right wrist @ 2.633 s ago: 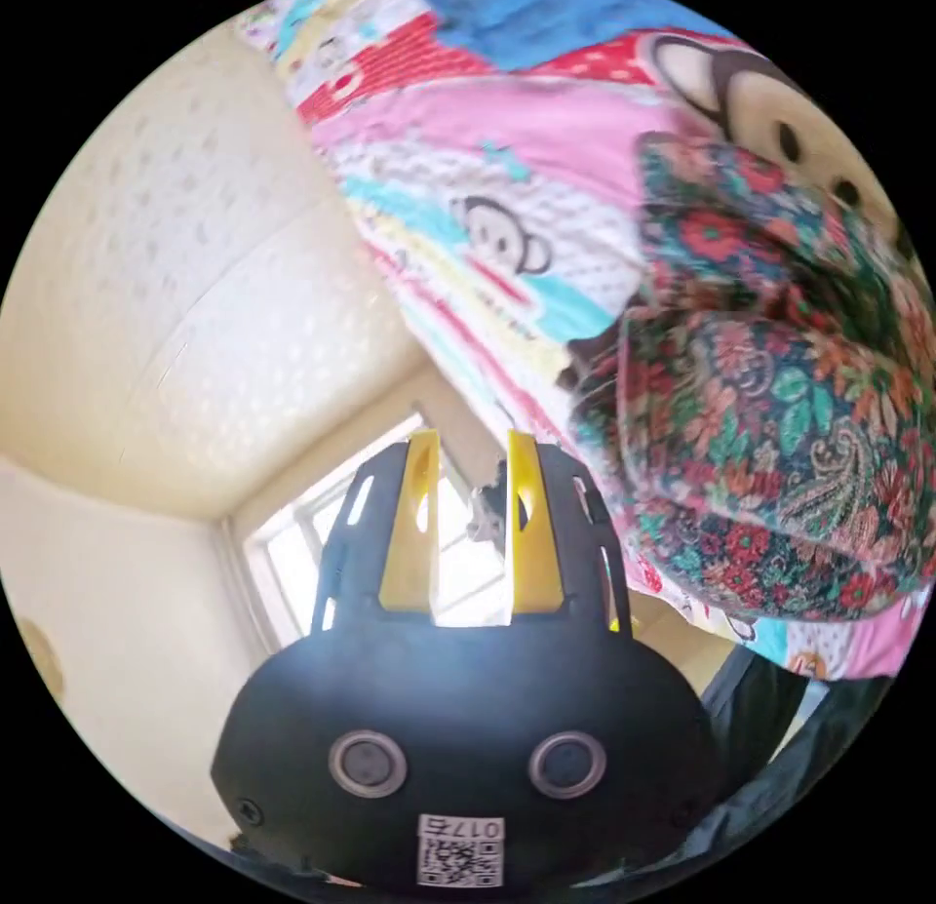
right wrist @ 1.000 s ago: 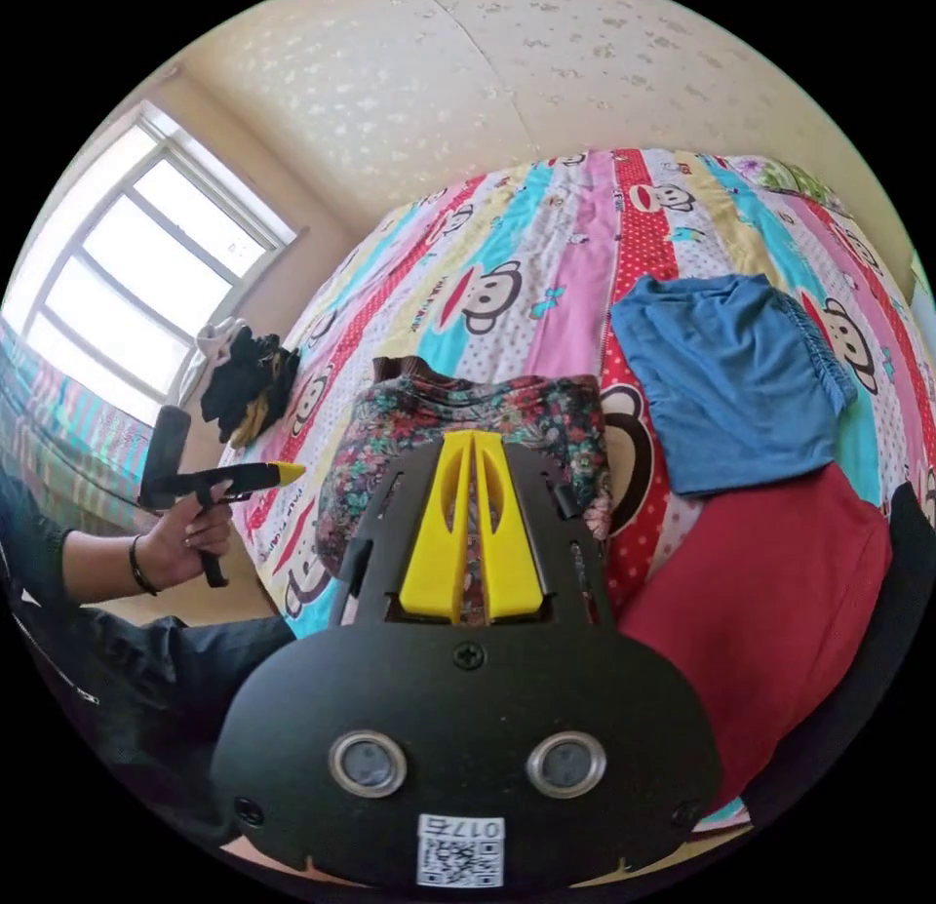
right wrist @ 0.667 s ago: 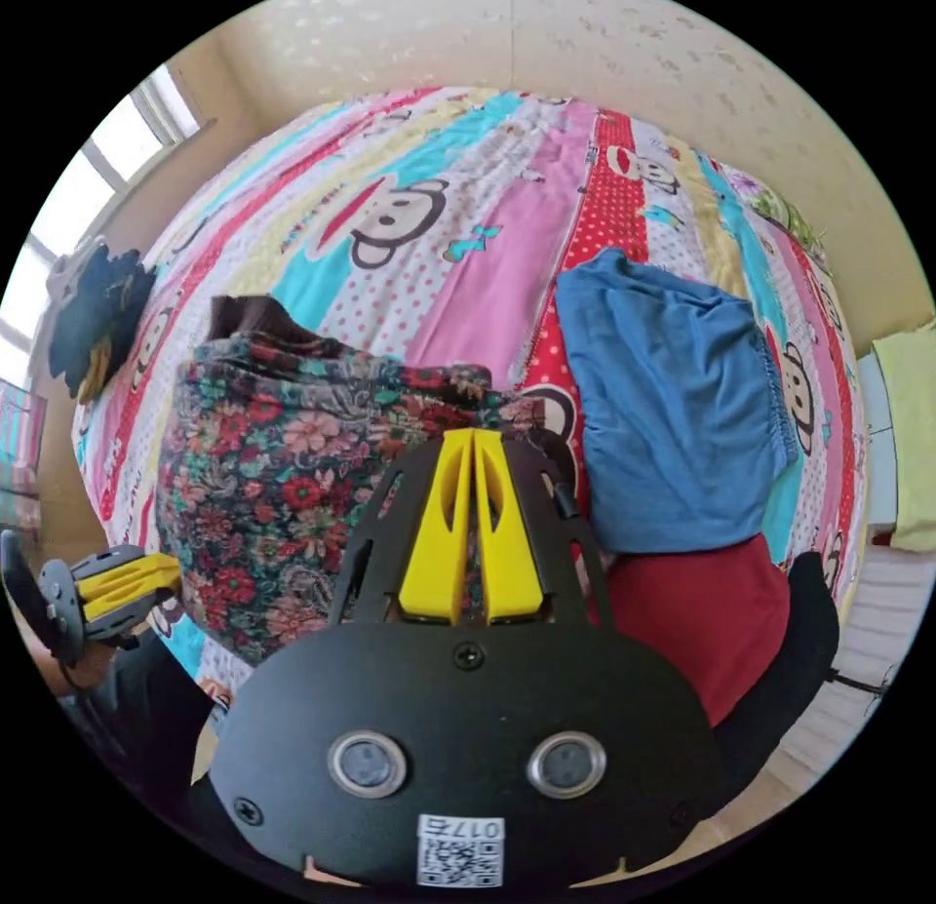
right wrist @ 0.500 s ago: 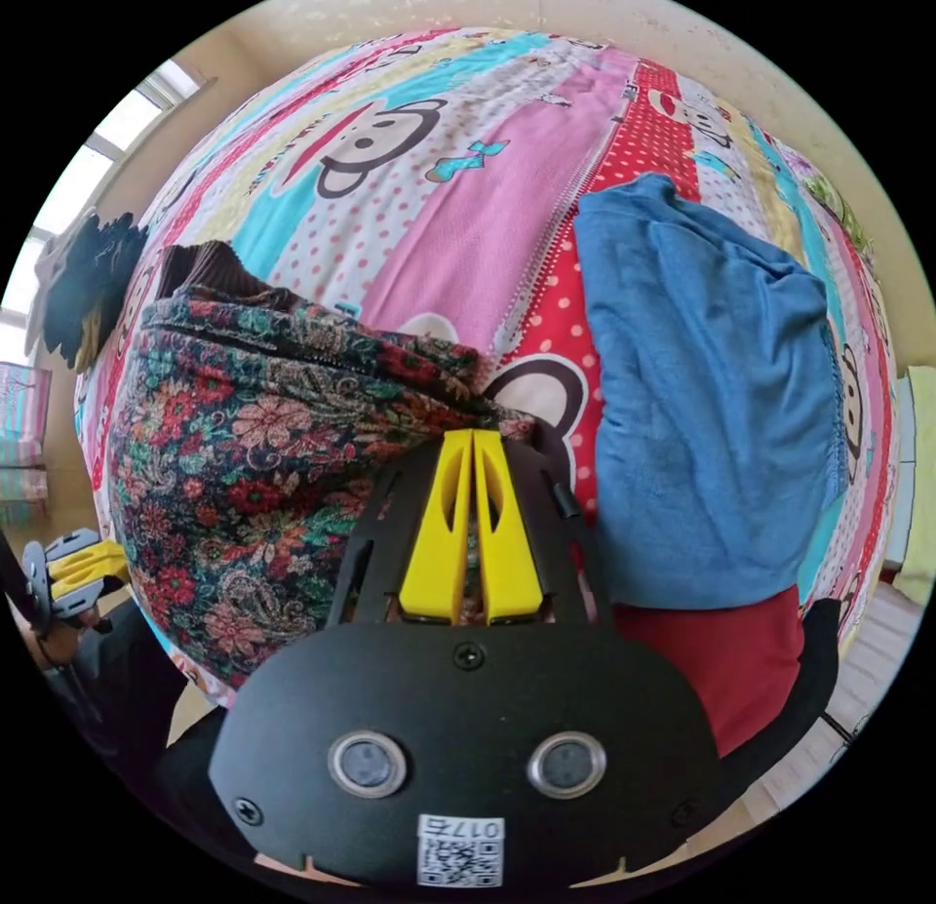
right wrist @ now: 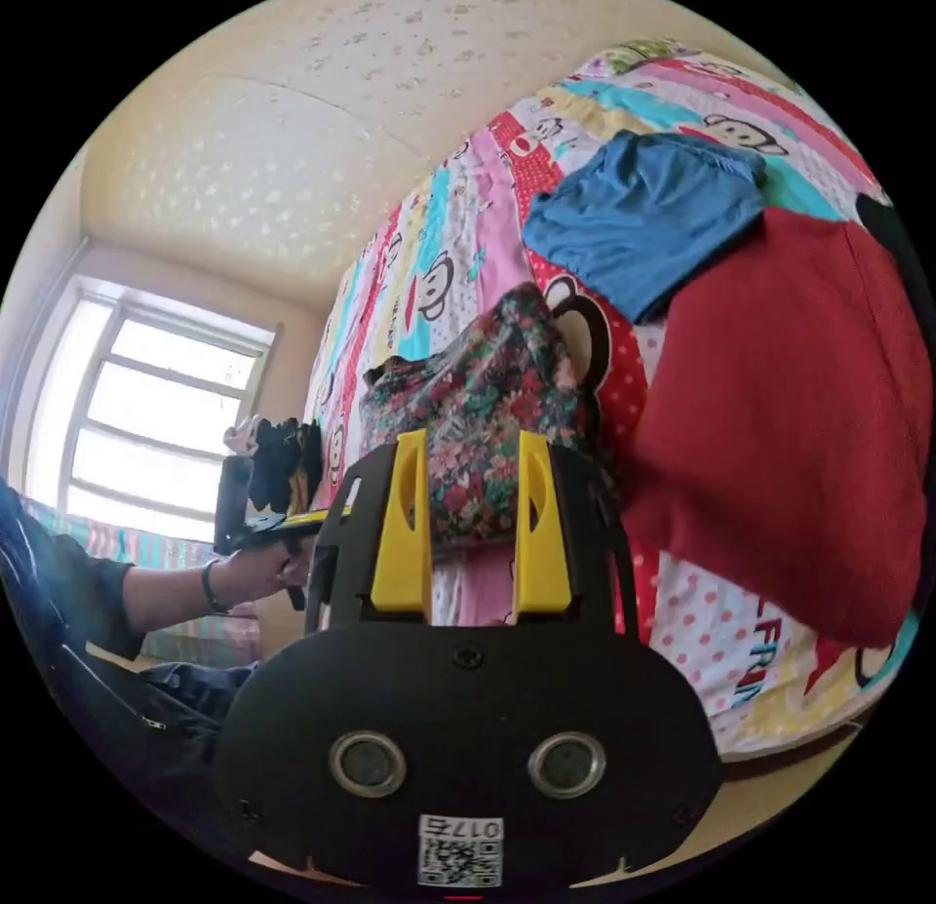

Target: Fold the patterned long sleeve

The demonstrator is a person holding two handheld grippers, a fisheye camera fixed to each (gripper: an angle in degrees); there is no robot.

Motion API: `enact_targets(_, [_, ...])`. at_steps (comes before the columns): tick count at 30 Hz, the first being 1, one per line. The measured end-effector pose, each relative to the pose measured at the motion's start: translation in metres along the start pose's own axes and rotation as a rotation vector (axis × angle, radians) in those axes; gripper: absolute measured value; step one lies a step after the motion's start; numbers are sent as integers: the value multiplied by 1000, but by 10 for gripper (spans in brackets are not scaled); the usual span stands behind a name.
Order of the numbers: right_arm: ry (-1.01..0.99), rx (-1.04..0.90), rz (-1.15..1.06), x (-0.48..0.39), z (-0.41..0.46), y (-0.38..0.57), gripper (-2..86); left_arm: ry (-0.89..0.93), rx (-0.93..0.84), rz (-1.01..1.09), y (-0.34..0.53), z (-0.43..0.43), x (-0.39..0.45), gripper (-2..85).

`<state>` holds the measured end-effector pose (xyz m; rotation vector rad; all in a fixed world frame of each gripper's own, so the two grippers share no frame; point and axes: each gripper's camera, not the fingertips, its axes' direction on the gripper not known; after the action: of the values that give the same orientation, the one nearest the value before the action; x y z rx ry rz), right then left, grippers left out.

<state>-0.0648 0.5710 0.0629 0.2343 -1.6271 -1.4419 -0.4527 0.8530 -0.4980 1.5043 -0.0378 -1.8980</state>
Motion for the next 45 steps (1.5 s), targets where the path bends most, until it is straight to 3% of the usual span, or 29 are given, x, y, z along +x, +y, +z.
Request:
enact_targets(4, [-169,-143,174,56,11,51,174,-7,-3,1,-9,-3,-4,-4])
enact_targets(8, [-440,-41,264,74,14,36,193,-28,3,26,-17,-5,-6,-4])
enact_targets(11, [-374,-49,305,77,25,7,219,-28,15,20,-21,-9,-11,-4])
enact_targets(16, [-501,63,436,89,30,-23,234,-21,36,-28,-29,-17,-22,-4])
enact_targets(23, [-491,166,529,93,44,-77,236,19,61,-70,-42,-31,-45,-4])
enact_targets(26, [-475,164,554,99,45,-97,224,172,80,-223,-44,-39,-75,-5])
enact_targets(29, [-544,104,613,110,44,-121,199,474,91,-386,-39,-46,-116,-2])
enact_targets(32, [-574,95,683,111,38,-137,162,758,285,-570,-7,-55,-154,31])
enact_targets(34, [-563,105,708,106,34,-147,148,932,458,-756,29,-54,-179,103])
enact_targets(39, [-651,150,889,99,26,-162,138,951,690,-1045,85,-58,-193,257])
enact_targets(45, [-773,191,1047,76,26,-170,132,1067,601,-999,45,-42,-173,293])
